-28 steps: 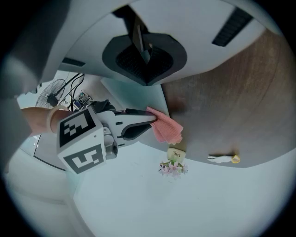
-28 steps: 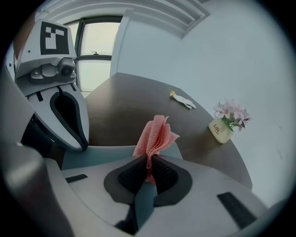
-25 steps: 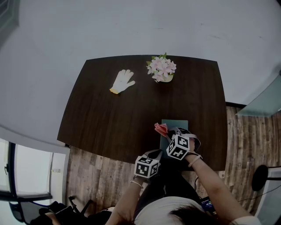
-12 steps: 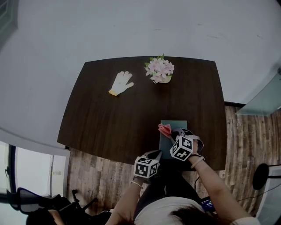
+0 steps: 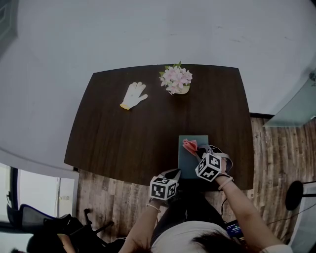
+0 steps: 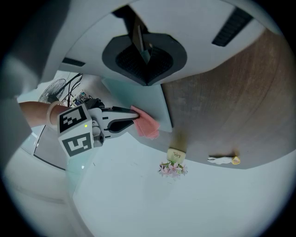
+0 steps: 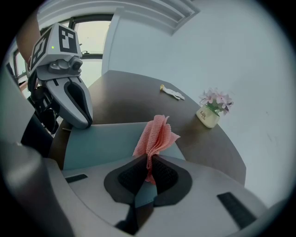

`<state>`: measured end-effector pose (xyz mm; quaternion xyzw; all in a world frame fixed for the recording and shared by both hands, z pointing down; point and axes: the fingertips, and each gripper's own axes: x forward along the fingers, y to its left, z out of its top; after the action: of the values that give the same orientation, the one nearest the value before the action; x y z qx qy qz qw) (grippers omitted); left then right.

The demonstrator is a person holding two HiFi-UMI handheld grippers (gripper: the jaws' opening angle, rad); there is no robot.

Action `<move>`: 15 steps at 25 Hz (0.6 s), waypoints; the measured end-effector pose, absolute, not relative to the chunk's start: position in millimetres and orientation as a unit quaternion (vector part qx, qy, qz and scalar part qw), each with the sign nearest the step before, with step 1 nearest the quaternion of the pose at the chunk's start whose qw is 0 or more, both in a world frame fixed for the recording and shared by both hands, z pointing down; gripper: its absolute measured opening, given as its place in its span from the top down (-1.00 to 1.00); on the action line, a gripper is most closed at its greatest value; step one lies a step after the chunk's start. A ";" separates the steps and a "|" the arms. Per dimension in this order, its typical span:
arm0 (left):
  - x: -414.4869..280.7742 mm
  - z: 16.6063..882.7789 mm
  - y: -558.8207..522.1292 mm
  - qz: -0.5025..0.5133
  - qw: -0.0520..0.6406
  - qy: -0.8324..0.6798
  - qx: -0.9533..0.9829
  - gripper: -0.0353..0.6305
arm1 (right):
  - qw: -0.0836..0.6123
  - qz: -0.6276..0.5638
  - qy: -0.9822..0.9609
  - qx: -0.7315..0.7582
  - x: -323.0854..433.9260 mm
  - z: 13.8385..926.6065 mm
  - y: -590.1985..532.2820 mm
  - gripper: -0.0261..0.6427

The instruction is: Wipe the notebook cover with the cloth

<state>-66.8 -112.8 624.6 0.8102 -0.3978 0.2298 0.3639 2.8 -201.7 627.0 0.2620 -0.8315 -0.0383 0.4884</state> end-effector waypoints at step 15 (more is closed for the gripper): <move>-64.6 622.9 -110.7 0.228 0.368 -0.395 0.810 0.84 | 0.485 -0.010 -0.817 0.311 47.0 626.1 -197.7 0.83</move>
<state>-64.6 -110.7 622.9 0.8100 -0.3954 0.2282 0.3682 47.0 -197.7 626.1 0.3110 -0.8174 -0.0104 0.4849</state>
